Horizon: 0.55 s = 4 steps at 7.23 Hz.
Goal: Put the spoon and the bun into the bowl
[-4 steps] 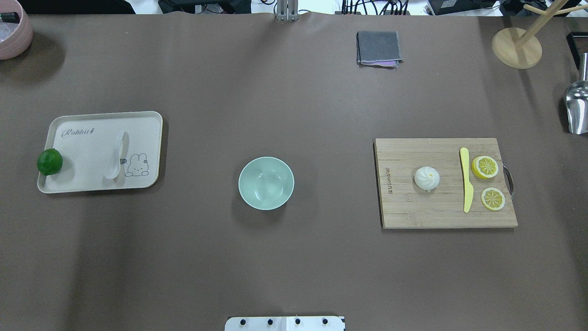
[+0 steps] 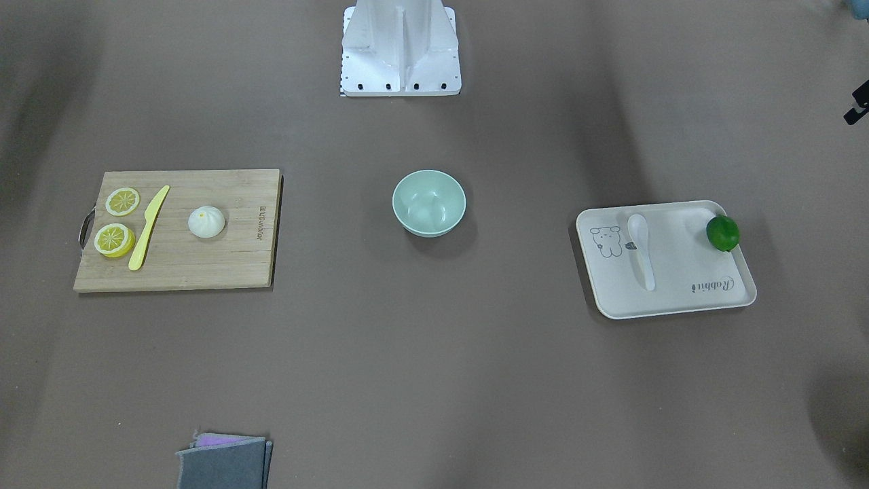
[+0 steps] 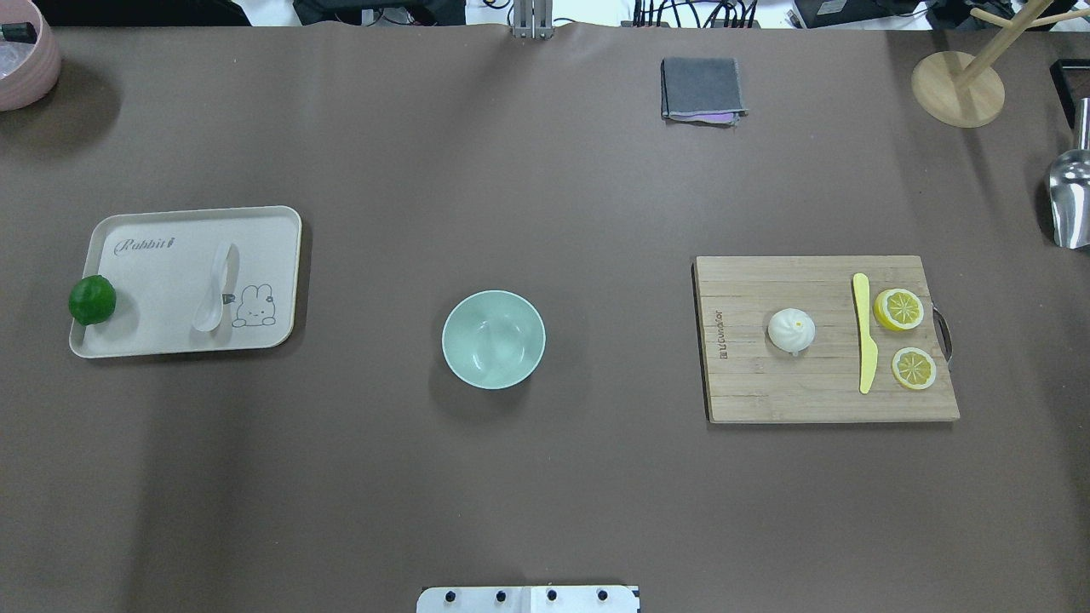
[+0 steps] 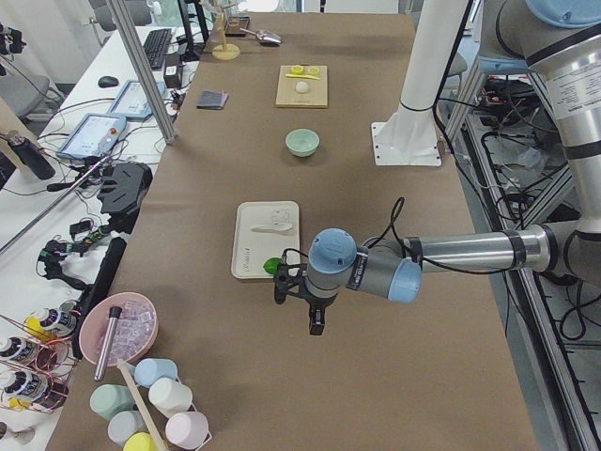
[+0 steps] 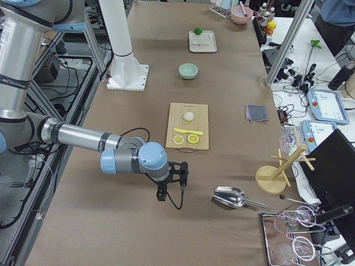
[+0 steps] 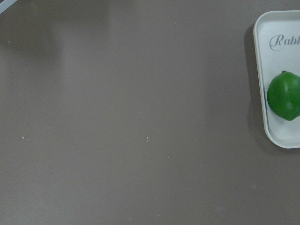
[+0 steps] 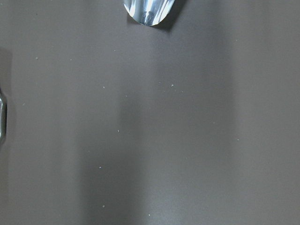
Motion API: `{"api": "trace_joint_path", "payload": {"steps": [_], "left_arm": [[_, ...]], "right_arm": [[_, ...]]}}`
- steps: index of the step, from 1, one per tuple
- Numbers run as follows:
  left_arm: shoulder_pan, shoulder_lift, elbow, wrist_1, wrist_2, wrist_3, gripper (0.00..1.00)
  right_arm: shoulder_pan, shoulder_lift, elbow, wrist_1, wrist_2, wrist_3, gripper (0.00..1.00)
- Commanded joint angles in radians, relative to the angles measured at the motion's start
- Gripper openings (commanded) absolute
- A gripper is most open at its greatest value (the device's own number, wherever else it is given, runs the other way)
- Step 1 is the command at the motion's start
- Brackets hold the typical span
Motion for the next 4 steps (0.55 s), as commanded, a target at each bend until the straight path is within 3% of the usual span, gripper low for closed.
{"api": "trace_joint_path", "payload": {"steps": [1, 4], "left_arm": [[-0.007, 0.000, 0.008, 0.001, -0.001, 0.049, 0.98], [-0.026, -0.002, 0.000, -0.003, 0.001, 0.046, 0.98]], "right_arm": [[0.015, -0.001, 0.000, 0.000, 0.000, 0.000, 1.00], [0.021, -0.012, -0.007, -0.002, -0.009, 0.001, 1.00]]}}
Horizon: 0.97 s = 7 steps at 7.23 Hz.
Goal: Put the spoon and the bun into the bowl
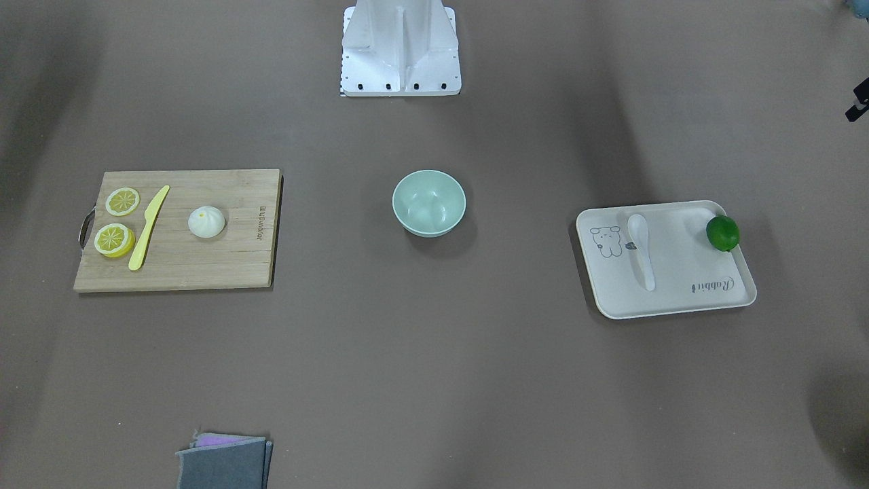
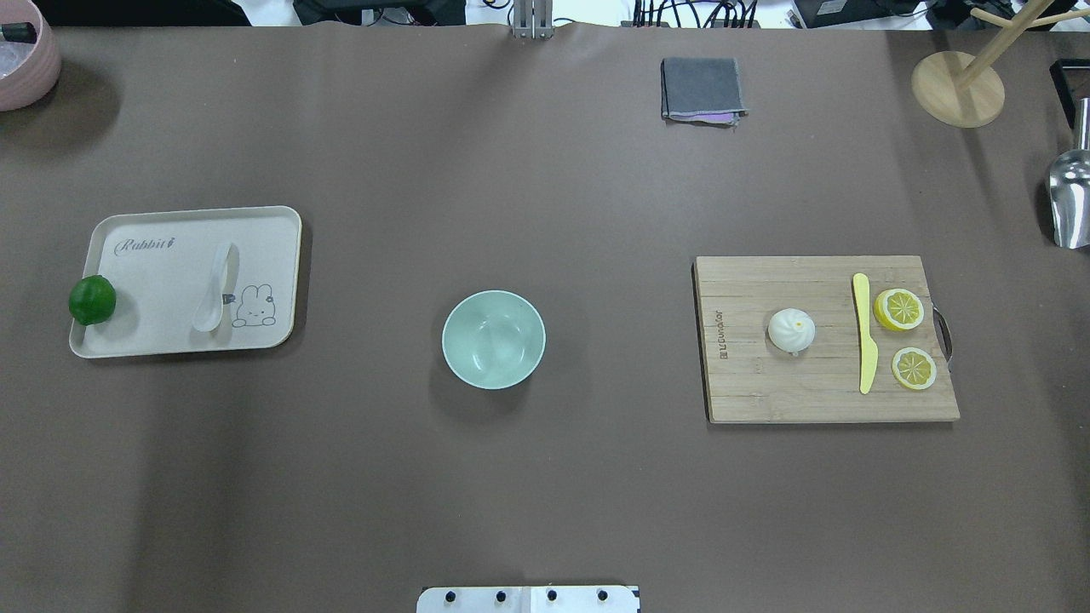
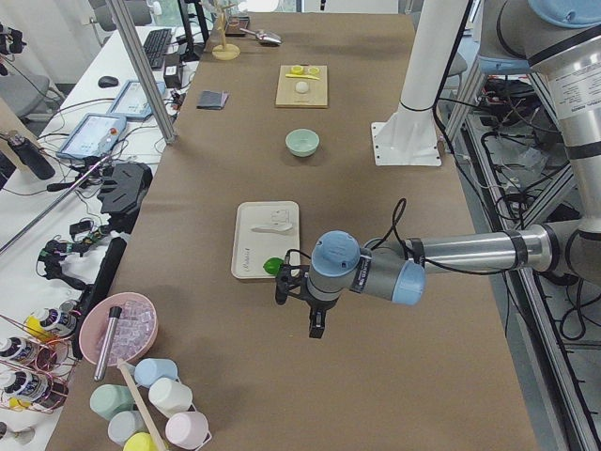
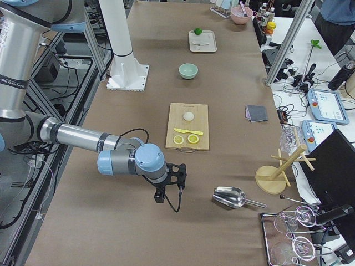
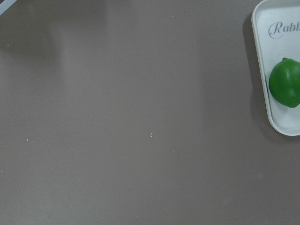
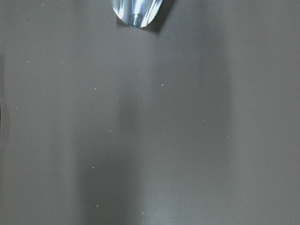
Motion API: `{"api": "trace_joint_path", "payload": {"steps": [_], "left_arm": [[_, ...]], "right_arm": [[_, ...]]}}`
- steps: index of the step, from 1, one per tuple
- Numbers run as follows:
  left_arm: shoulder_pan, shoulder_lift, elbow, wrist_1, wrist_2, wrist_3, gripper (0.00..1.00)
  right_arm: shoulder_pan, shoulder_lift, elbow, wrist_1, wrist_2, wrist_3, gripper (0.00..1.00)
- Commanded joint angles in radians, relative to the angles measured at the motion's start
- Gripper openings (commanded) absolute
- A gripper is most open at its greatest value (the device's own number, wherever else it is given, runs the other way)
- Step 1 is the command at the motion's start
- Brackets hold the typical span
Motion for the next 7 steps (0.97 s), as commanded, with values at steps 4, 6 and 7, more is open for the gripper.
{"api": "trace_joint_path", "payload": {"steps": [4, 6, 7], "left_arm": [[0.000, -0.059, 0.021, -0.003, -0.001, -0.002, 0.98], [-0.003, -0.059, 0.050, -0.035, -0.014, -0.003, 0.98], [-0.005, -0.050, 0.056, -0.046, -0.014, -0.003, 0.98]], "right_arm": [[0.020, -0.004, -0.005, 0.013, -0.002, 0.011, 1.00], [0.021, 0.008, -0.032, 0.013, 0.016, 0.010, 1.00], [0.021, 0.011, -0.035, 0.013, 0.066, 0.010, 1.00]]}}
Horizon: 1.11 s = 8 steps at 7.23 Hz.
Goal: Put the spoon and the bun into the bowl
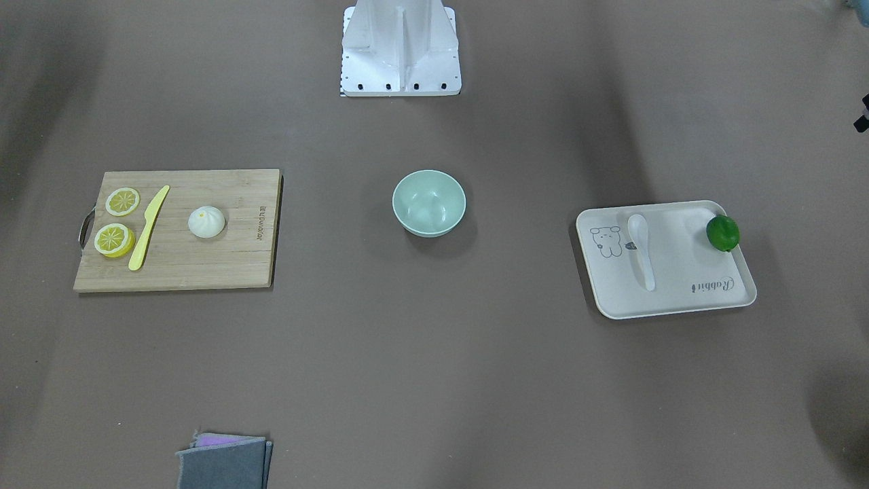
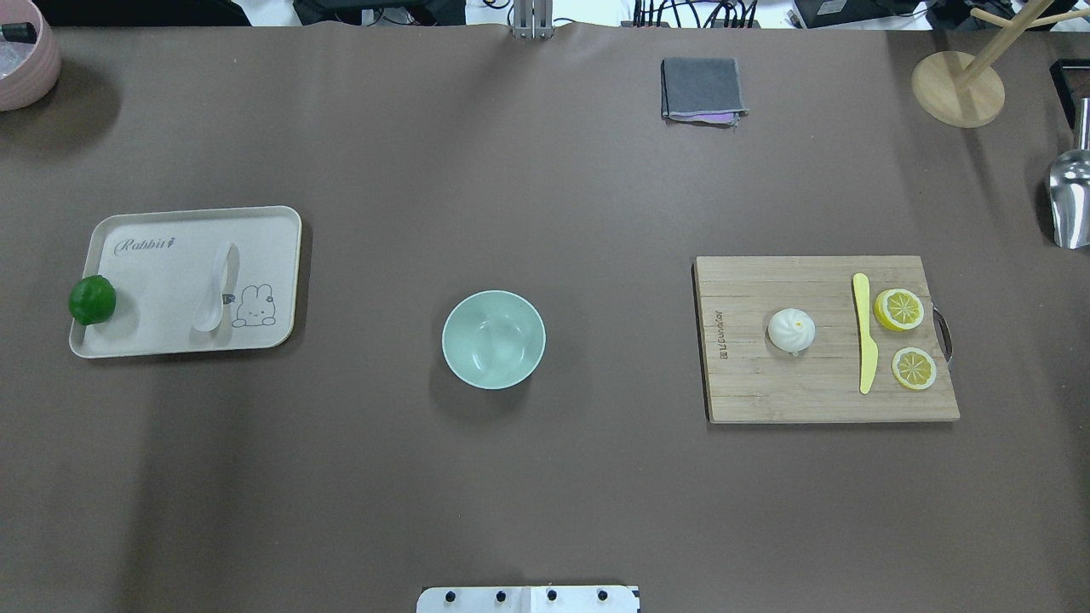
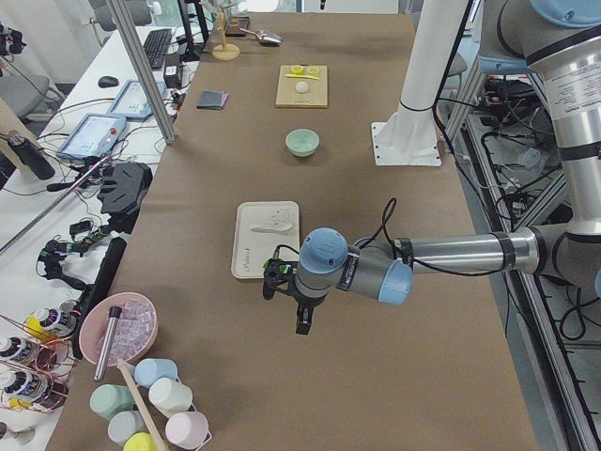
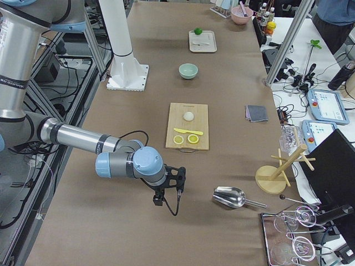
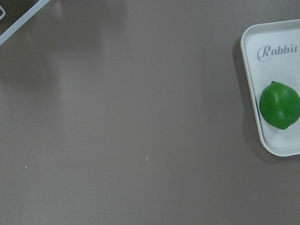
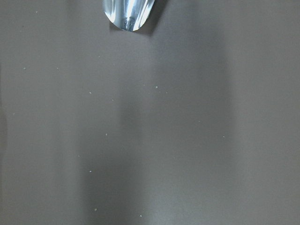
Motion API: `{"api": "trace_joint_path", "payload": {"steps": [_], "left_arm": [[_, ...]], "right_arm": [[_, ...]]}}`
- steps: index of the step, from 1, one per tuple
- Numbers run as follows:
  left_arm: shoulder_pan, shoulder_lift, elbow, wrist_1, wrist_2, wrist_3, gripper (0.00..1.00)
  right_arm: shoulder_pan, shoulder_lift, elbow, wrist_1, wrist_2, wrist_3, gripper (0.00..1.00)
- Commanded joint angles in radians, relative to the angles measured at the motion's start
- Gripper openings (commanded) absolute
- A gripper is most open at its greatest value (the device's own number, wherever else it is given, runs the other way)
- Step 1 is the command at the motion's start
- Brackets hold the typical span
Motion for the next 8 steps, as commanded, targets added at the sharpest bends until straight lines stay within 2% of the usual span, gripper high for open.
{"api": "trace_joint_path", "payload": {"steps": [1, 4, 5, 6, 7, 8], "left_arm": [[-0.002, 0.005, 0.000, -0.047, 0.002, -0.002, 0.98], [-0.002, 0.008, -0.023, -0.085, -0.002, -0.002, 0.98], [-0.001, 0.008, -0.038, -0.093, -0.007, -0.005, 0.98], [0.005, -0.004, -0.050, -0.098, -0.062, -0.138, 0.98], [0.027, -0.013, -0.070, -0.163, -0.067, -0.203, 0.97], [0.080, -0.076, -0.066, -0.173, -0.055, -0.258, 0.97]], "right_arm": [[0.000, 0.003, -0.015, 0.002, 0.120, 0.001, 1.00], [-0.001, 0.002, -0.005, 0.002, 0.193, 0.008, 1.00], [-0.001, 0.005, 0.023, 0.020, 0.193, 0.012, 1.00], [-0.001, 0.005, 0.026, 0.116, 0.196, 0.012, 1.00], [-0.009, 0.006, 0.032, 0.169, 0.208, 0.045, 1.00], [-0.059, 0.032, 0.072, 0.171, 0.227, 0.156, 1.00]]}}
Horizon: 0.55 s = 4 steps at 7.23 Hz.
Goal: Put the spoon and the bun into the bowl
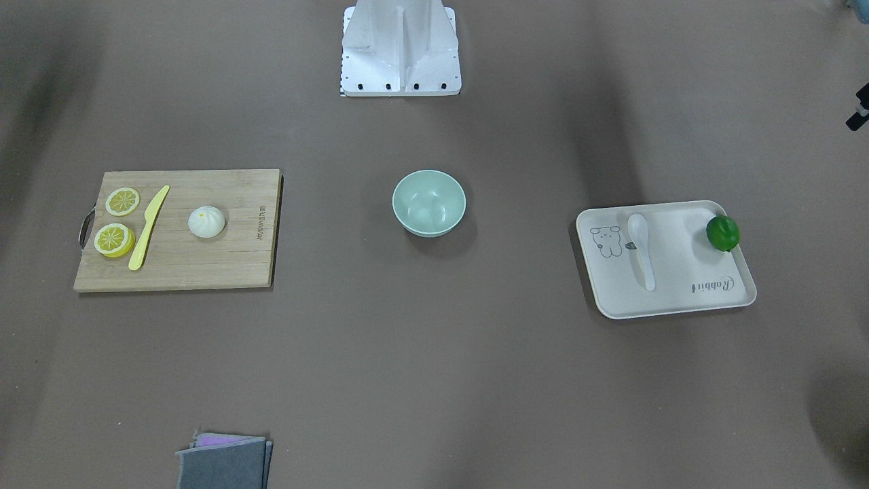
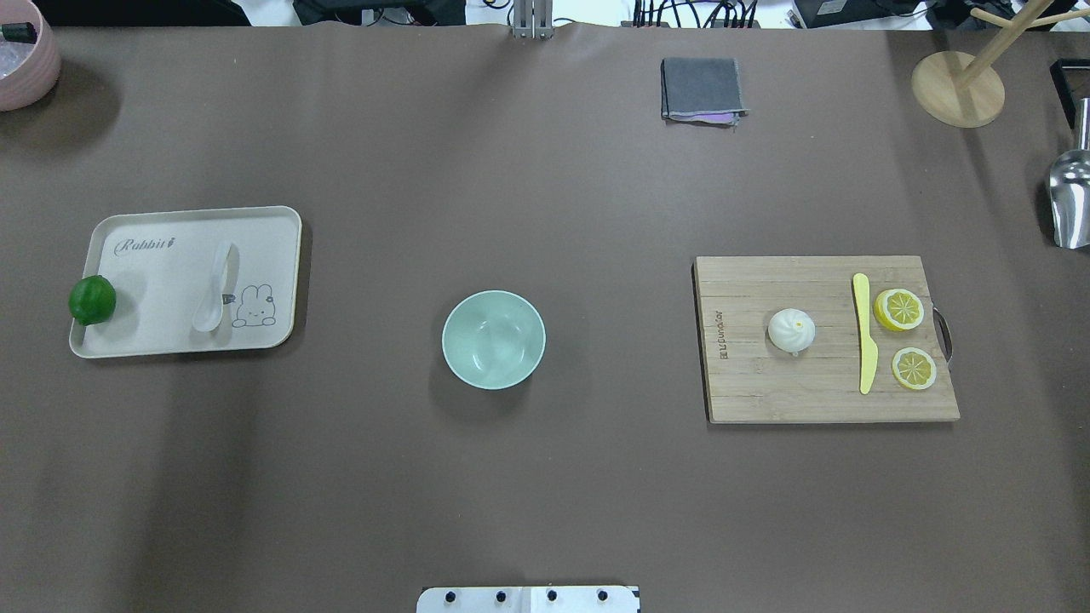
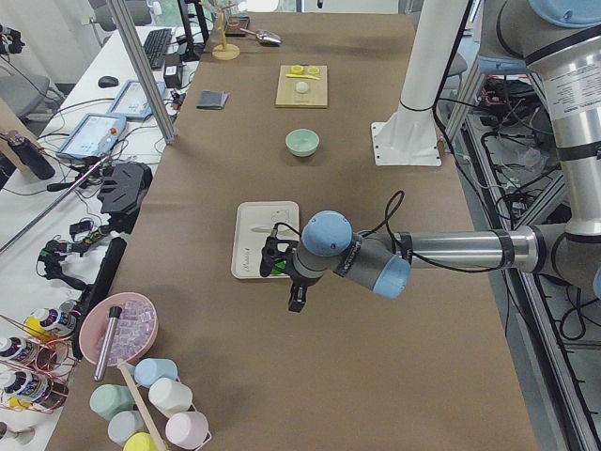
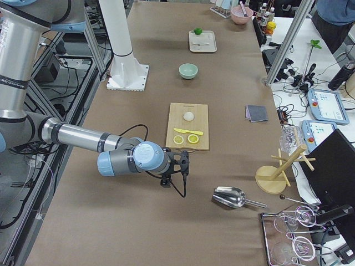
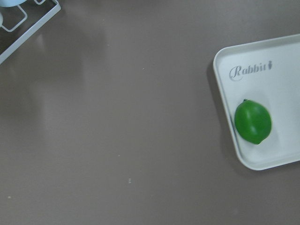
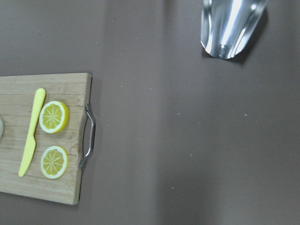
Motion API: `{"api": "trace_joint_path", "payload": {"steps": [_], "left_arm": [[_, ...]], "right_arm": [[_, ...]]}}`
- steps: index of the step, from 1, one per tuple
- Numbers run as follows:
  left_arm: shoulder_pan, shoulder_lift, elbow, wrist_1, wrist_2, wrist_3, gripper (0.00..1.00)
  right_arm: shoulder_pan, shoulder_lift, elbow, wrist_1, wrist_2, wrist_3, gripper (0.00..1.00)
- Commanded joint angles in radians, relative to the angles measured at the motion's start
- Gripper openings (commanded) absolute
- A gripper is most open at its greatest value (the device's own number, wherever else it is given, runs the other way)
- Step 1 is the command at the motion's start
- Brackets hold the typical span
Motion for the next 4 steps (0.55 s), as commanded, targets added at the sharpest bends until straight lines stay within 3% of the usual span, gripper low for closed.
{"api": "trace_joint_path", "payload": {"steps": [1, 3, 4], "left_arm": [[0.142, -0.118, -0.004, -0.028, 0.049, -0.214, 0.97], [0.392, -0.291, 0.019, 0.045, 0.189, -0.415, 0.92], [0.422, -0.408, 0.073, 0.145, 0.223, -0.420, 0.92]], "right_arm": [[-0.094, 0.045, 0.087, 0.031, 0.011, 0.179, 1.00], [-0.193, 0.131, 0.134, 0.033, -0.010, 0.348, 1.00], [-0.239, 0.166, 0.135, 0.031, -0.066, 0.373, 1.00]]}}
